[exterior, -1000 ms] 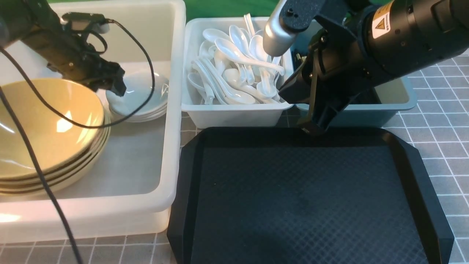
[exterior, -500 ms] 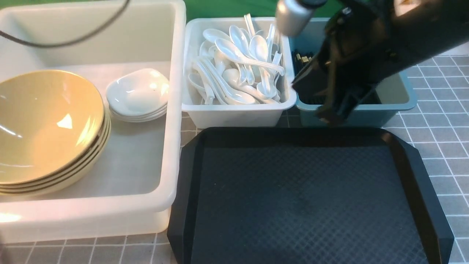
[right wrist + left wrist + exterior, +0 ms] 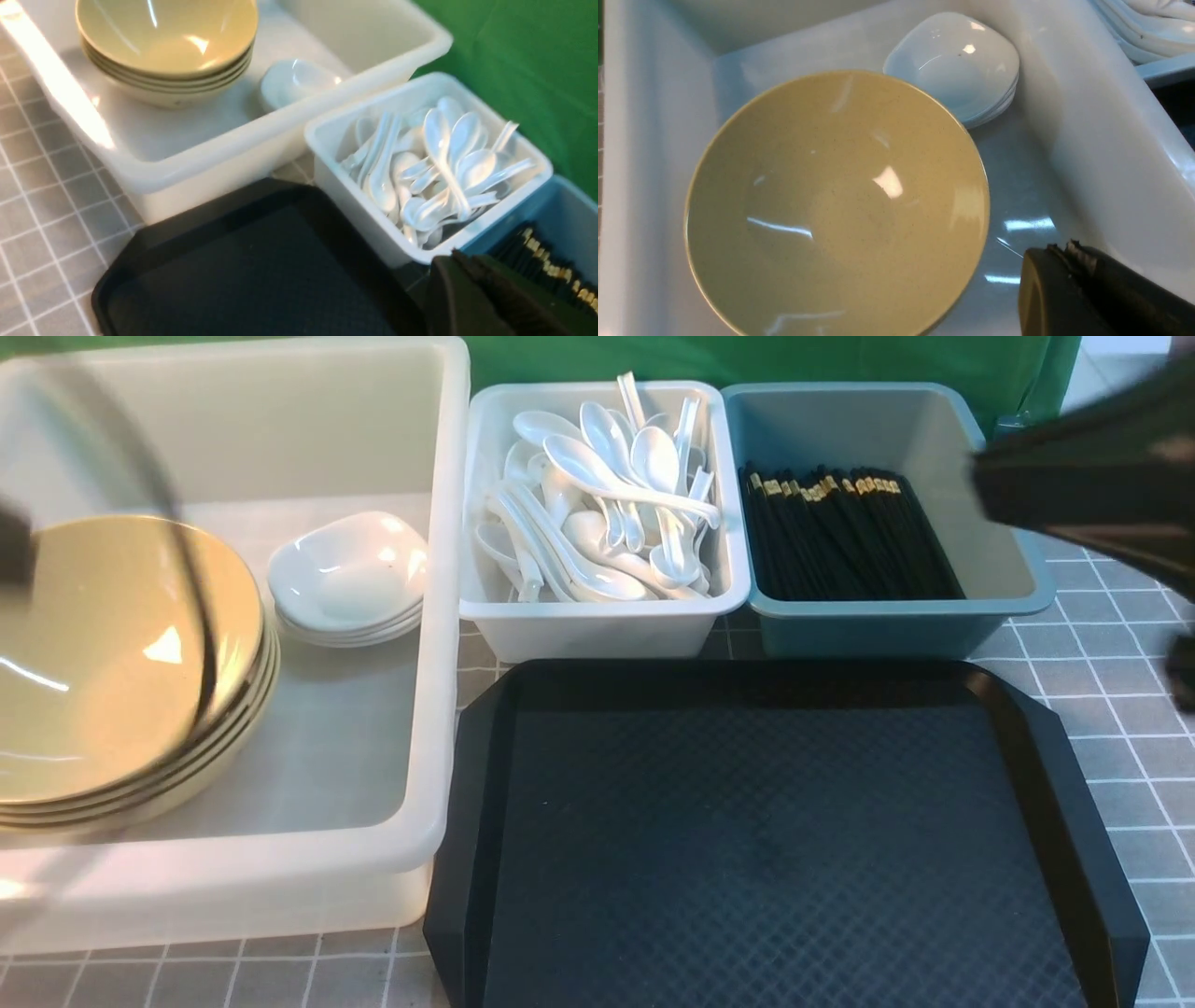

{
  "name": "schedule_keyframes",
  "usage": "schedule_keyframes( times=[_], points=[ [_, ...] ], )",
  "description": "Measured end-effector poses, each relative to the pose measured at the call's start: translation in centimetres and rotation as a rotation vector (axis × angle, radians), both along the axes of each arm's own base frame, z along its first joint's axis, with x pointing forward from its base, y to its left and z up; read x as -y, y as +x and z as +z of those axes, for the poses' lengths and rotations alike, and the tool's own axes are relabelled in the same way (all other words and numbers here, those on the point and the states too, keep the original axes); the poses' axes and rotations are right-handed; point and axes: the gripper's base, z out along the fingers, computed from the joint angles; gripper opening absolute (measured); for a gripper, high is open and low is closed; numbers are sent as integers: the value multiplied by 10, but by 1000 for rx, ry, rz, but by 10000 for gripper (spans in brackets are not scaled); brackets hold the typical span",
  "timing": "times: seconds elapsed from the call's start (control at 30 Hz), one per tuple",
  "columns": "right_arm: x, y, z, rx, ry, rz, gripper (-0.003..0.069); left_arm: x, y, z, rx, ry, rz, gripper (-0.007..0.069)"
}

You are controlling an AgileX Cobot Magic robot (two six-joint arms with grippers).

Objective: On grey table put chopsticks spoon bowls plates into blue grey white boxes.

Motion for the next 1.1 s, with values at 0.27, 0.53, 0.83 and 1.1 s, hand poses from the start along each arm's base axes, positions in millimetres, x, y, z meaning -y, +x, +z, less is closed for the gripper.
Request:
schedule_keyframes(
  times=[0.27,0.53,0.83,1.1],
  points=[
    [31,-39,-41,151,155,-34,76,-1,-77,-70,245,-3,19,-10],
    [36,-45,-50,199,222,-49,78,-1,-93,-83,333,-4,23,-10],
    [36,-46,-57,136,173,-42,87,-1,-93,-84,337,-4,24,-10],
    [36,-47,-57,133,172,-42,97,-1,-93,-84,337,-4,24,-10]
  ],
)
